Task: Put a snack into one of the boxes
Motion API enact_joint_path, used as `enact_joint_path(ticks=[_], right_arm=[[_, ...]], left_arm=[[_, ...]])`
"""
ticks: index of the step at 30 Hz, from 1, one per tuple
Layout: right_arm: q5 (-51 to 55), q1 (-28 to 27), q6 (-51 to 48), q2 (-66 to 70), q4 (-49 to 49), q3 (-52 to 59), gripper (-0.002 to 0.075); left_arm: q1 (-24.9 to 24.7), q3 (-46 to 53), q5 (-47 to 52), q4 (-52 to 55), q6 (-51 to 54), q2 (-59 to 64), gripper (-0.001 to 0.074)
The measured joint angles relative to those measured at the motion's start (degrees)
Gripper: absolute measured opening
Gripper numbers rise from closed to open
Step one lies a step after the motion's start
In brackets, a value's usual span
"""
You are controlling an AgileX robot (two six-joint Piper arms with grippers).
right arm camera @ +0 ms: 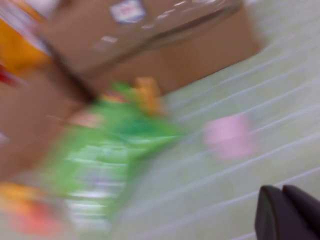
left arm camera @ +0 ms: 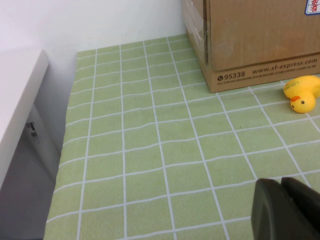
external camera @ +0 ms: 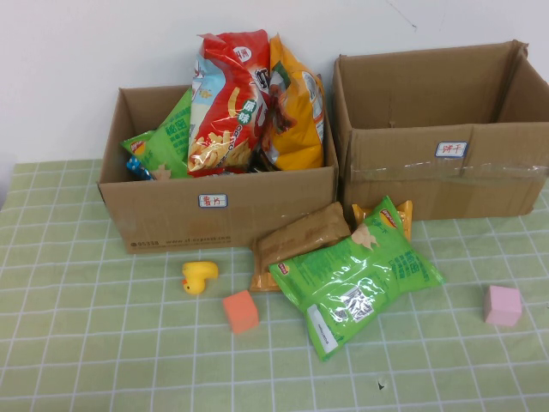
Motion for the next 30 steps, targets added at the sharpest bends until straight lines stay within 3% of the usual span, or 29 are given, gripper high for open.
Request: enact_joint_path(ticks=[4, 7, 16, 24, 30], right_arm=[[0.50, 0.00, 2.26, 0.00, 28.93, 0.56, -0.0002], [-0.47, 0.00, 2.76, 0.00, 41.95, 0.49, -0.0002], [-5.58, 0.00, -9.19, 0.00, 46.76, 0.49, -0.0002], [-0.78, 0.00, -45.51, 2.30, 47.25, -12.54, -0.0002], [7.44, 0.00, -66.74, 18.89, 44.70, -27.88, -0.0002]], left_arm=[[0.00, 0.00, 0.00, 0.00, 0.00, 0.00, -0.0002], [0.00, 0.00, 0.00, 0.00, 0.00, 0.00, -0.0002], [0.00, -0.09, 0.04, 0.00, 0.11, 0.00, -0.0002], [0.00, -0.09, 0.13, 0.00, 0.11, 0.00, -0.0002], [0.00, -0.09, 0.17, 0.00, 0.11, 0.00, -0.0002]])
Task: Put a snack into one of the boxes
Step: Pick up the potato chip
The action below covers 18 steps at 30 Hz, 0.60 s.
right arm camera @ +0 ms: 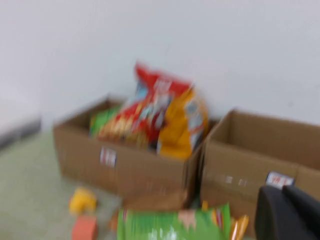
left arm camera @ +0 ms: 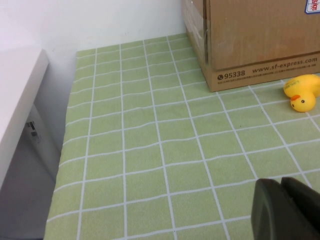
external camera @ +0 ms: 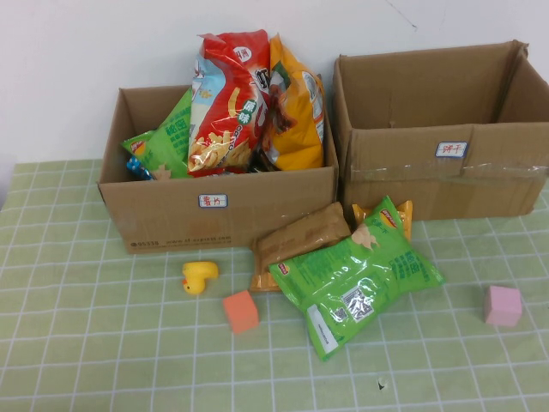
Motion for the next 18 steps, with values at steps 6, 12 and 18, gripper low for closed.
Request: enact_joint_path(ticks=[6, 12, 18], right_arm=[[11.02, 0.00, -1.92, 14.31, -11.02, -10.24, -0.0002], [17.42, 2.34, -0.94, 27.33, -21.11, -17.19, -0.0002], [18.20, 11.15, 5.50, 39.98, -34.07, -21.85, -0.0002]], left_arm=[[0.00, 0.00, 0.00, 0.00, 0.00, 0.00, -0.0002], [0.00, 0.00, 0.09, 0.00, -0.15, 0.00, -0.0003], [0.00, 0.00, 0.09, 0.00, -0.15, 0.00, -0.0002]])
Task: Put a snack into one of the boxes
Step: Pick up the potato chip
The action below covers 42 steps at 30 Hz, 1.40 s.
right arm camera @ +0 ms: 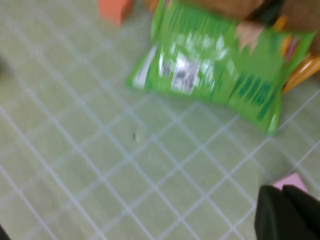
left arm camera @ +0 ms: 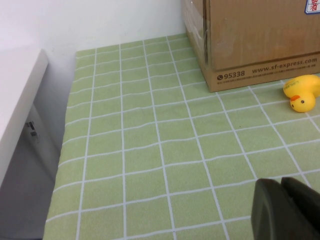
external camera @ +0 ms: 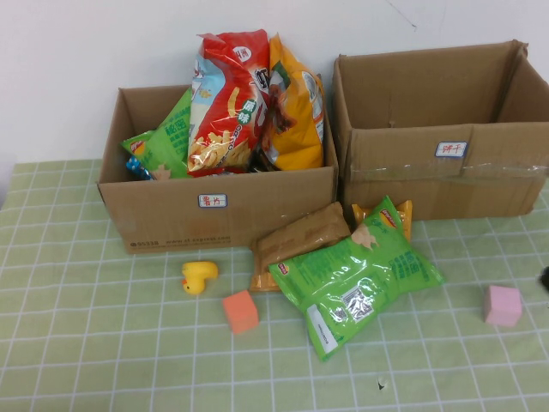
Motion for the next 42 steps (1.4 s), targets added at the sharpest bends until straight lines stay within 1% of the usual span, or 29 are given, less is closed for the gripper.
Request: enact_joint_path(ticks=[3, 8, 11, 14, 16, 17, 18, 20, 21, 23, 24, 25, 27, 29, 39, 42], right_arm=[[0.00, 6.20, 5.12, 6.61, -8.32, -3.25, -0.0002], [0.00, 14.83, 12.73, 18.14, -17.42, -8.95, -0.0002], [0.00, 18.00, 16.31, 24.24, -19.73, -12.84, -0.0002], [-0.11, 19.97, 18.50, 29.39, -20.50, -17.19, 0.0006], [-0.11, 20.98, 19.02, 32.25, -20.73, -19.75, 0.0050], [-0.35, 21.44, 19.05, 33.72, -20.73, -21.08, 0.0092], [-0.78, 21.76, 19.16, 35.11, -20.73, -22.28, 0.0149], [-2.35, 22.28, 20.21, 37.66, -20.33, -24.06, 0.0294], [-3.46, 22.27, 21.14, 38.89, -20.21, -24.84, 0.0389], [-5.59, 22.50, 22.00, 41.02, -20.33, -25.97, 0.0544], [-6.72, 22.60, 22.02, 42.19, -20.78, -26.35, 0.0596], [-7.96, 22.74, 22.02, 43.34, -21.28, -26.46, 0.0630], [-9.96, 22.87, 22.12, 45.38, -22.43, -26.59, 0.0666], [-12.12, 23.25, 22.12, 47.50, -23.64, -26.63, 0.0680], [-25.25, 24.04, 22.12, 57.12, -30.31, -26.85, 0.0692], [-26.02, 24.04, 22.12, 59.70, -30.41, -26.98, 0.0692]], left_arm=[[0.00, 0.00, 0.00, 0.00, 0.00, 0.00, -0.0002], [0.00, 0.00, 0.00, 0.00, 0.00, 0.00, -0.0002], [0.00, 0.00, 0.00, 0.00, 0.00, 0.00, -0.0002], [0.00, 0.00, 0.00, 0.00, 0.00, 0.00, -0.0002], [0.00, 0.00, 0.00, 0.00, 0.00, 0.00, -0.0002], [0.00, 0.00, 0.00, 0.00, 0.19, 0.00, -0.0003], [0.00, 0.00, 0.00, 0.00, 0.19, 0.00, -0.0003], [0.00, 0.00, 0.00, 0.00, 0.19, 0.00, -0.0003], [0.00, 0.00, 0.00, 0.00, 0.19, 0.00, -0.0002], [0.00, 0.00, 0.00, 0.00, 0.19, 0.00, -0.0002], [0.00, 0.00, 0.00, 0.00, 0.19, 0.00, -0.0002], [0.00, 0.00, 0.00, 0.00, 0.19, 0.00, -0.0002], [0.00, 0.00, 0.00, 0.00, 0.19, 0.00, -0.0002], [0.00, 0.00, 0.00, 0.00, 0.19, 0.00, -0.0002], [0.00, 0.00, 0.00, 0.00, 0.19, 0.00, -0.0003], [0.00, 0.00, 0.00, 0.00, -0.03, 0.00, -0.0002]])
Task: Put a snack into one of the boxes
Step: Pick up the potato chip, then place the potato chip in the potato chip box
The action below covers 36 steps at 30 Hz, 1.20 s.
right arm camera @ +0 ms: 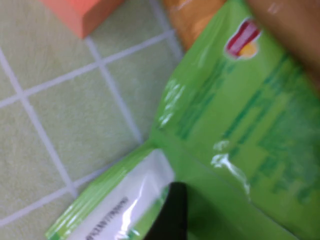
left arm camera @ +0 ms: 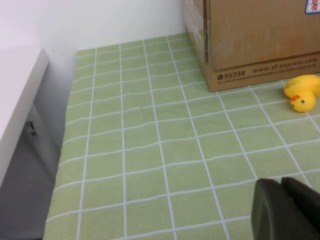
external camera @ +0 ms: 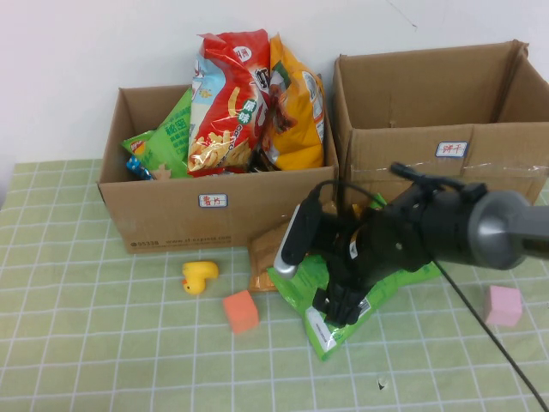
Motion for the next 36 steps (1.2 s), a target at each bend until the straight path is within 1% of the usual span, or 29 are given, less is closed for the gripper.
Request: enact_joint_path(ticks=[4, 5, 6, 7, 8, 11, 12, 16, 19, 22, 25, 28, 31, 34, 36], right_arm=[[0.11, 0.35, 0.00, 1.35, 0.00, -0.81, 0.0691], [0.36, 0.35, 0.00, 1.61, 0.00, -0.91, 0.0674], [0.68, 0.35, 0.00, 1.75, 0.00, -0.96, 0.0638], [0.91, 0.35, 0.00, 1.75, 0.00, -0.96, 0.0594], [1.31, 0.35, 0.00, 1.75, 0.00, -0.96, 0.0517], [1.71, 0.35, 0.00, 1.34, -0.33, -1.38, 0.0239], [2.05, 0.35, 0.00, 1.07, -0.66, -1.61, 0.0183], [4.43, 0.35, 1.59, -0.07, -0.85, -2.28, 0.0176], [9.07, 0.35, 4.71, -2.24, -0.58, -2.71, 0.0174], [14.07, 0.35, 7.14, -6.58, 2.07, -2.71, 0.0162], [15.74, 0.35, 7.68, -13.81, 6.68, -2.82, 0.0141], [14.44, 0.35, 6.85, -21.13, 12.90, -2.81, 0.0135], [9.52, 0.35, 3.19, -26.91, 19.94, -3.31, 0.0135], [2.58, 0.35, -3.37, -29.69, 30.42, -4.78, 0.0135], [-0.62, 0.35, -10.43, -29.95, 39.74, -6.85, 0.0134]], left_arm=[[0.00, 0.00, 0.00, 0.00, 0.00, 0.00, -0.0002], [0.00, 0.00, 0.00, 0.00, 0.00, 0.00, -0.0002], [0.00, 0.00, 0.00, 0.00, 0.00, 0.00, -0.0002], [0.00, 0.00, 0.00, 0.00, 0.00, 0.00, -0.0002], [0.00, 0.00, 0.00, 0.00, 0.00, 0.00, -0.0002], [0.00, 0.00, 0.00, 0.00, 0.00, 0.00, -0.0002], [0.00, 0.00, 0.00, 0.00, 0.00, 0.00, -0.0002], [0.00, 0.00, 0.00, 0.00, 0.00, 0.00, -0.0002], [0.00, 0.00, 0.00, 0.00, 0.00, 0.00, -0.0002], [0.00, 0.00, 0.00, 0.00, 0.00, 0.00, -0.0002], [0.00, 0.00, 0.00, 0.00, 0.00, 0.00, -0.0002], [0.00, 0.00, 0.00, 0.00, 0.10, 0.00, -0.0002], [0.00, 0.00, 0.00, 0.00, 0.10, 0.00, -0.0002], [0.00, 0.00, 0.00, 0.00, 0.10, 0.00, -0.0002], [0.00, 0.00, 0.00, 0.00, 0.10, 0.00, -0.0002]])
